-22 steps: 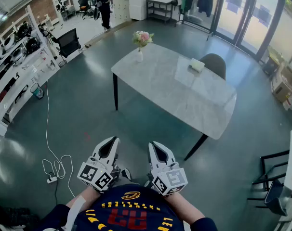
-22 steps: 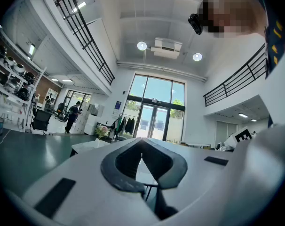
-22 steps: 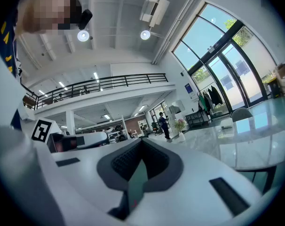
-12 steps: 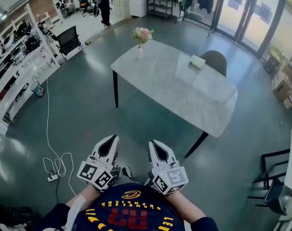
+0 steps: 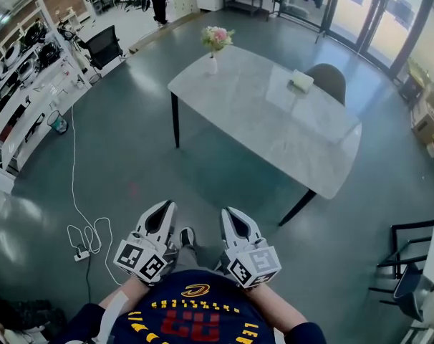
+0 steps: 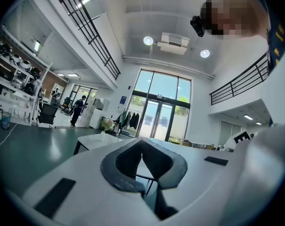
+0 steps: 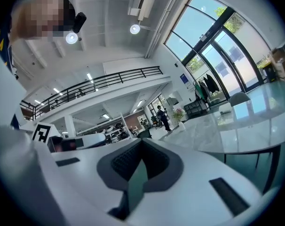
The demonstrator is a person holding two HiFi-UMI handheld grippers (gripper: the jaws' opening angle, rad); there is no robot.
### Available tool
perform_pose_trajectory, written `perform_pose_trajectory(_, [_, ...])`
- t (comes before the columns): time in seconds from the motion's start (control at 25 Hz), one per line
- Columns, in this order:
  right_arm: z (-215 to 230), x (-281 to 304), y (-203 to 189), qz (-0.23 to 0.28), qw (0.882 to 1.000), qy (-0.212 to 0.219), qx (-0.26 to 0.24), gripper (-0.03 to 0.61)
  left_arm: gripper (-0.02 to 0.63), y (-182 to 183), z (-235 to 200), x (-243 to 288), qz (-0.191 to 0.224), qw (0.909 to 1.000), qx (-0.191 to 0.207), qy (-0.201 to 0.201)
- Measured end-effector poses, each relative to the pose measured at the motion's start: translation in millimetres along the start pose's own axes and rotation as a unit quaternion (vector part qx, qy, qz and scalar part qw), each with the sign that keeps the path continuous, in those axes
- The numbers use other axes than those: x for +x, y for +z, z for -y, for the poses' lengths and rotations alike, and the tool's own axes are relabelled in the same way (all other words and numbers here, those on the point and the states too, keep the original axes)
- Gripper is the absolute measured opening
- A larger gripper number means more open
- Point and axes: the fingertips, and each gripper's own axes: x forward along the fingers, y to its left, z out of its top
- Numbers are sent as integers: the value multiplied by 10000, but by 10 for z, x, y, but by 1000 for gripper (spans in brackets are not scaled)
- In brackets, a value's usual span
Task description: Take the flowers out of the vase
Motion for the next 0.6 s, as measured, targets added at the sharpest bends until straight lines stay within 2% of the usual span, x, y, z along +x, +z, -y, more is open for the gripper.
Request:
perform_pose_trajectory(0.24, [77,324,-25,-44,9998,-211,-48,3,3,39,-229,265,-1,9997,-55,-224])
perform_pose_trajectory(0.44, [98,814,-12,-75,9993,-367,-64,3,3,195,-770,458,71,9997,-160,-166])
perform_pose_trajectory(0.6, [48,1293,-20,-61,9988,-477,-102,3,3,357,-1207,642,144,9993,-204,-281])
